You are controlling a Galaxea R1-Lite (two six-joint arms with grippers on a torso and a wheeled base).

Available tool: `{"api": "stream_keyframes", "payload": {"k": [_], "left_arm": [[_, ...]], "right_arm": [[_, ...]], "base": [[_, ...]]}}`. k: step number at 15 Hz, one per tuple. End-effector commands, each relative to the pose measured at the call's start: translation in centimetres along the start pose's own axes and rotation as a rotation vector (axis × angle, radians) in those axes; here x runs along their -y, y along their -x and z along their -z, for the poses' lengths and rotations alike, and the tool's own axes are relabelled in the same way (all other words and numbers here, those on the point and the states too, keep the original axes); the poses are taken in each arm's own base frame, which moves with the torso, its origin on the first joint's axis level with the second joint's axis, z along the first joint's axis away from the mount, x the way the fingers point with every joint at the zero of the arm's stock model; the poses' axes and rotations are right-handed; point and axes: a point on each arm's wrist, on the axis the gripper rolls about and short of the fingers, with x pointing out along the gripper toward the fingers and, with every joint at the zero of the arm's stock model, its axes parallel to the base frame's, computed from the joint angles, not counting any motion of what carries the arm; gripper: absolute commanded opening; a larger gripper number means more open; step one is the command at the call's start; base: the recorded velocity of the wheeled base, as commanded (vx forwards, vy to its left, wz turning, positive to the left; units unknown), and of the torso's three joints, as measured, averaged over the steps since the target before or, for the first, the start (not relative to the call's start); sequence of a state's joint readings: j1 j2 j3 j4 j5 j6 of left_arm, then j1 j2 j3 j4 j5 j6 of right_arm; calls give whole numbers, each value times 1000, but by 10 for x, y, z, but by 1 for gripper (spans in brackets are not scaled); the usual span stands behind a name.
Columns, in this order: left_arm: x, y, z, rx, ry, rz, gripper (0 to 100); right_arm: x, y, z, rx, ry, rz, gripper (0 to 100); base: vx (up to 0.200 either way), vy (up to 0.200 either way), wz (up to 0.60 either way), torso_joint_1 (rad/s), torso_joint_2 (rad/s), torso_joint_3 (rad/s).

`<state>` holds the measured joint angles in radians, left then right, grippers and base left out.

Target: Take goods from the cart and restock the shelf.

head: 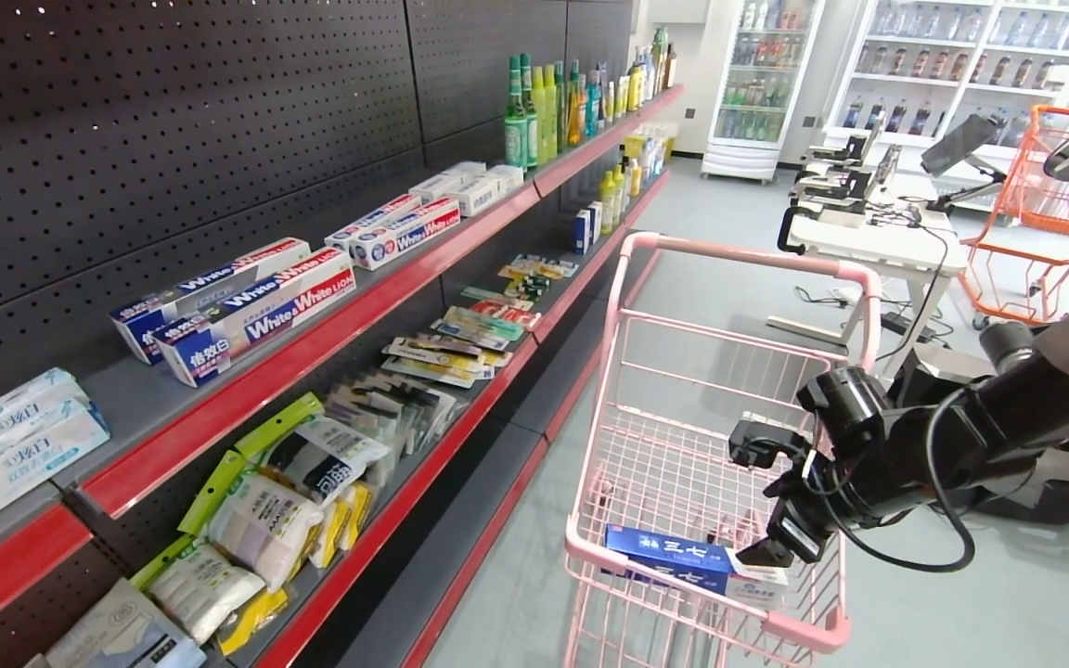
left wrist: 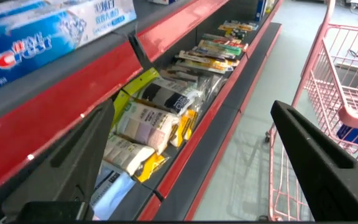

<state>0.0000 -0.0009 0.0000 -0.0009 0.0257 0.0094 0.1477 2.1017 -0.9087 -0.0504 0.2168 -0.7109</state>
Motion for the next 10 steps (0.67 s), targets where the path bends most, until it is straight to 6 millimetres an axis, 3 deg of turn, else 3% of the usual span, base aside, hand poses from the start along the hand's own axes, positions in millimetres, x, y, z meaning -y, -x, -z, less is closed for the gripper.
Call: {"api": "stream_keyframes", "payload": {"k": [1,10], "left_arm": [[0,0,0,0,0,0,100],[0,0,0,0,0,0,100]], "right_arm": [[0,2,1,9,21,-5,100],[16,7,6,34,58,19,100]], "base": [[0,0,0,-193,437,251],[0,0,0,-211,503,288]]}}
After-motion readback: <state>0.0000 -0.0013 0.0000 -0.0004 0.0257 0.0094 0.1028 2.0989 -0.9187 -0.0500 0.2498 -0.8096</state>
